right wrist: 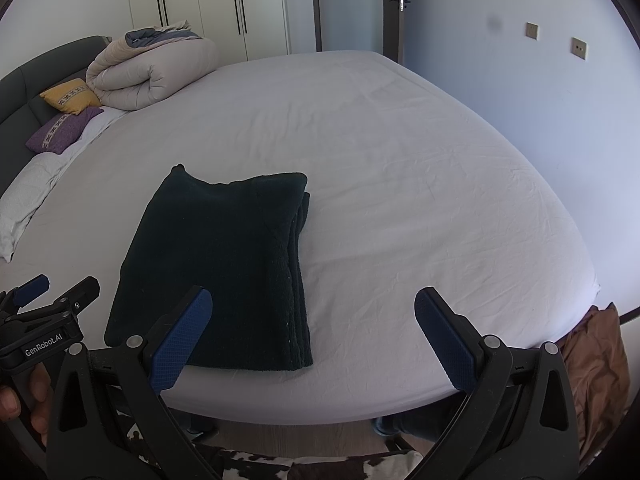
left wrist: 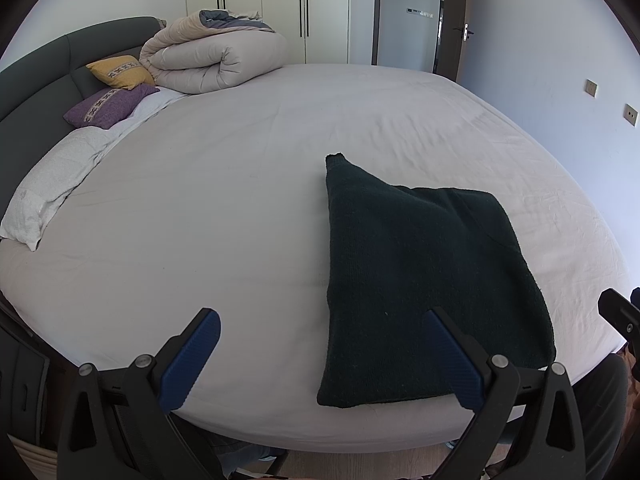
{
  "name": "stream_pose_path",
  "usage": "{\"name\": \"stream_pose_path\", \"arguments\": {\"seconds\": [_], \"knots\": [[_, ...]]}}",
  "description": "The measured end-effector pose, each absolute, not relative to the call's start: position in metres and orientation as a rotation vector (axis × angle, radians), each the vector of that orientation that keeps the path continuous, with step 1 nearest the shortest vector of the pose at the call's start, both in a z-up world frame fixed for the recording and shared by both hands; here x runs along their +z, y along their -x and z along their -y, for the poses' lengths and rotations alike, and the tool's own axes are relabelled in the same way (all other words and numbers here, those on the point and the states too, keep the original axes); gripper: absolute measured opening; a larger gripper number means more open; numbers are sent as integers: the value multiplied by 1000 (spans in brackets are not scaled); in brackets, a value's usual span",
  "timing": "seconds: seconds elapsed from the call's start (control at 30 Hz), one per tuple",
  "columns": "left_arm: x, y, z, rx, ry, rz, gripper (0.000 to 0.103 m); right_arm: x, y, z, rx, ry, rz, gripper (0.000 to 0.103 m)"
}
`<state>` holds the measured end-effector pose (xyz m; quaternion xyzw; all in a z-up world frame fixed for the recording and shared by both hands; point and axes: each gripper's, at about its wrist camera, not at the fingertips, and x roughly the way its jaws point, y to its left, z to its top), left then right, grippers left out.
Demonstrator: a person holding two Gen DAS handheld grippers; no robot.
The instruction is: Fold small clothes
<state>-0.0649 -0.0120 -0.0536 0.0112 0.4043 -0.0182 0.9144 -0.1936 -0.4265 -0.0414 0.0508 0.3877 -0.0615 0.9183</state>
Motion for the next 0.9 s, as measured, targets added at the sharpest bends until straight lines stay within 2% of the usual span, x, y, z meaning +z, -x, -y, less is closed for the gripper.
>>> {"name": "stream_pose_path", "arguments": {"seconds": [0.9], "knots": [[-60, 63, 10, -25, -28, -841, 103, -46, 190, 426, -121, -101, -812, 103]]}}
